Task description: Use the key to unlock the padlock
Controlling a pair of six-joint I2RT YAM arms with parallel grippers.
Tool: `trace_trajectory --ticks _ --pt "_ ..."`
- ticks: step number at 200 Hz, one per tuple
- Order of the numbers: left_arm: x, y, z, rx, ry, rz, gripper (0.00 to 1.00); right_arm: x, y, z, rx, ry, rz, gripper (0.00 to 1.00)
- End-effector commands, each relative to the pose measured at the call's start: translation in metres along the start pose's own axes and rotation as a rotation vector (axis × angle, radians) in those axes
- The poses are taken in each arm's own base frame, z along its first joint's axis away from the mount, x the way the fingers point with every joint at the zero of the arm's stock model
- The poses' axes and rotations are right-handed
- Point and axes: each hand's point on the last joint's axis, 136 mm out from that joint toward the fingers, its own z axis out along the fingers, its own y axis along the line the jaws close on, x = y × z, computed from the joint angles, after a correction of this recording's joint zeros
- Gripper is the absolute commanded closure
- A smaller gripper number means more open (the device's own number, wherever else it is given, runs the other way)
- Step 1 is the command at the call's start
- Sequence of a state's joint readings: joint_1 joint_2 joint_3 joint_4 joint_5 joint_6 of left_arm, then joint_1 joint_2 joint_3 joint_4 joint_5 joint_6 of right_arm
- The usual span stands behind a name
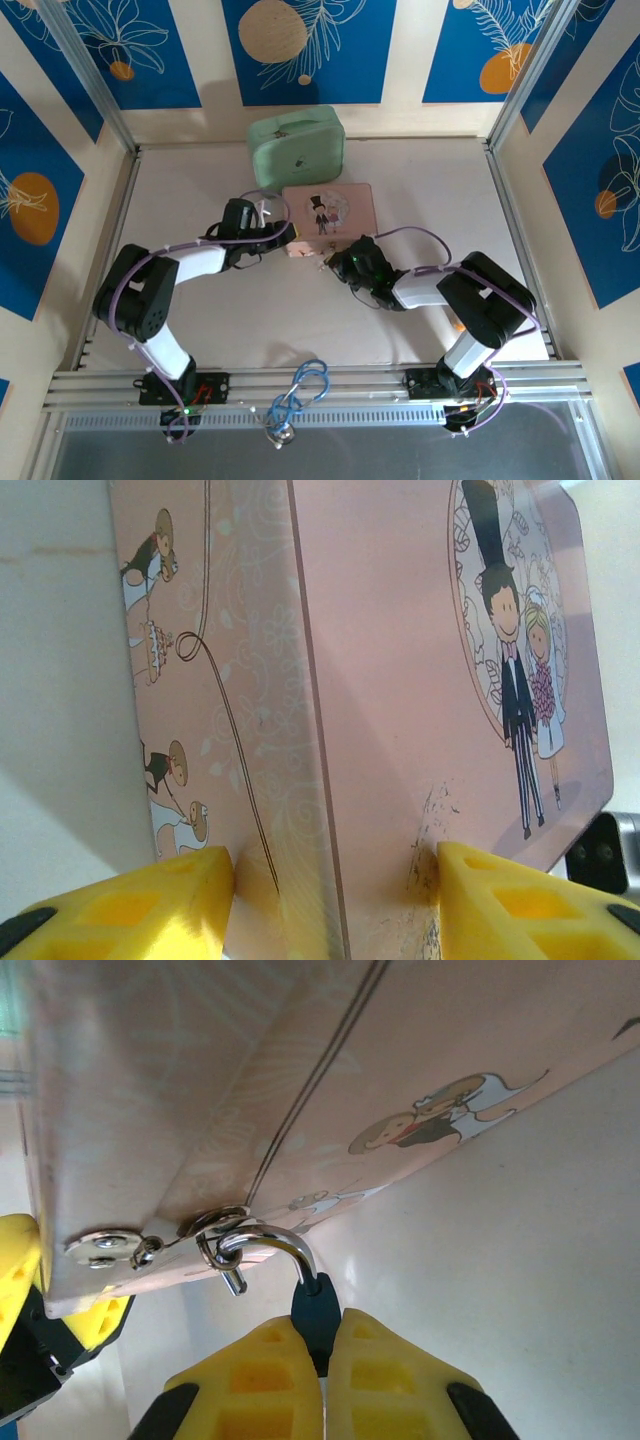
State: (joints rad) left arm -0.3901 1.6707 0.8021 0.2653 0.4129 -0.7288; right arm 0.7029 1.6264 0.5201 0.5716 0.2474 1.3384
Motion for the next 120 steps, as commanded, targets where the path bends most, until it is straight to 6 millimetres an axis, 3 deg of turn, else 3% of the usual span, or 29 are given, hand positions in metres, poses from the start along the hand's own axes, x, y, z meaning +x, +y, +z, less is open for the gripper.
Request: trace_trajectory --ticks 1,70,120 --pt "0.062 0.063 -0.006 -0.212 0.179 -0.121 0.48 0.009 -0.086 -0.01 0.264 0.005 -0.027 1.0" --pt "0.067 0.065 -0.01 -0.218 0.18 -0.122 0.48 0.006 -0.045 -0.007 0.046 -0.014 -0.053 1.0" --pt "0.068 0.065 -0.013 -0.222 0.18 -0.12 0.49 0.0 -0.029 -0.009 -0.018 -0.036 -0.01 1.0"
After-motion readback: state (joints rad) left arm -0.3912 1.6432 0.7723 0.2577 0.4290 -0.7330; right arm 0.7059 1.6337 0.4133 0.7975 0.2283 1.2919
